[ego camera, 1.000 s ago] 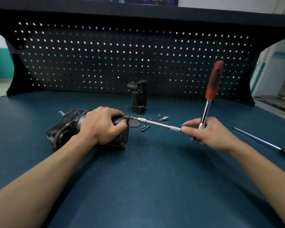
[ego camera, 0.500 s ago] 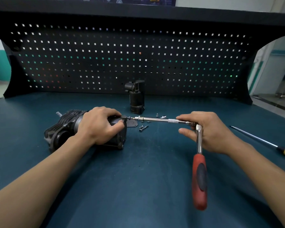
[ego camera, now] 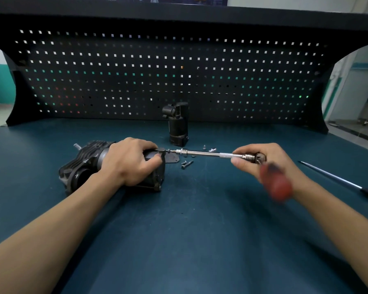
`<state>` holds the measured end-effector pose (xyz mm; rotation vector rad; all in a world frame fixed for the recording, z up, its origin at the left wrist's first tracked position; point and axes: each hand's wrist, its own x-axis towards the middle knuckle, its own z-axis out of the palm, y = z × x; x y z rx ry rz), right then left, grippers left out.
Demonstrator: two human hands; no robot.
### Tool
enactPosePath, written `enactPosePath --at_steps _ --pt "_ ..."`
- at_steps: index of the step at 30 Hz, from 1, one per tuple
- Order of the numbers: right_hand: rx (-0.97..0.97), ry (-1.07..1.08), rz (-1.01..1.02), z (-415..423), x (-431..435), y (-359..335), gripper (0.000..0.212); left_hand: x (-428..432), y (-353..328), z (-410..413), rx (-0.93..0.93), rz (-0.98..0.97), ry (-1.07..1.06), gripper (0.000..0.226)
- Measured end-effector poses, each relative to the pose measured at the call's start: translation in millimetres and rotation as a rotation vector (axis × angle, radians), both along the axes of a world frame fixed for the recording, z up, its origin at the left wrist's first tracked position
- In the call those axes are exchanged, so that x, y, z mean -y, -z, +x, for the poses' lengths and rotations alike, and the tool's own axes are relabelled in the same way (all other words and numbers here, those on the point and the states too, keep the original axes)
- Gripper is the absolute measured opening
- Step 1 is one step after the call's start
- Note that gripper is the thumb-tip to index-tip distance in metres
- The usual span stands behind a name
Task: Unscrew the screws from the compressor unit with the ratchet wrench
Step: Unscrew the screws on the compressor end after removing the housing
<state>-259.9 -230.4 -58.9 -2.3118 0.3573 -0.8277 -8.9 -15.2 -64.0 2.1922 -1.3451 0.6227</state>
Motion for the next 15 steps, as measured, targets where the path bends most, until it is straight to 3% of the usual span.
enactPosePath --at_steps 4,7,15 --pt "-0.060 0.067 0.460 3.1 -5.1 -1.2 0.056 -0.8 1.6 0.7 0.005 -0.008 0.006 0.060" --pt "-0.136 0.128 0.697 3.5 -8.6 -4.1 0.075 -1.2 2.8 0.2 0.003 -0.016 0.010 0.060" --pt "-0.278 0.015 1.094 2.7 -8.8 -10.2 0.072 -1.4 1.6 -0.3 0.010 -0.014 0.003 0.060"
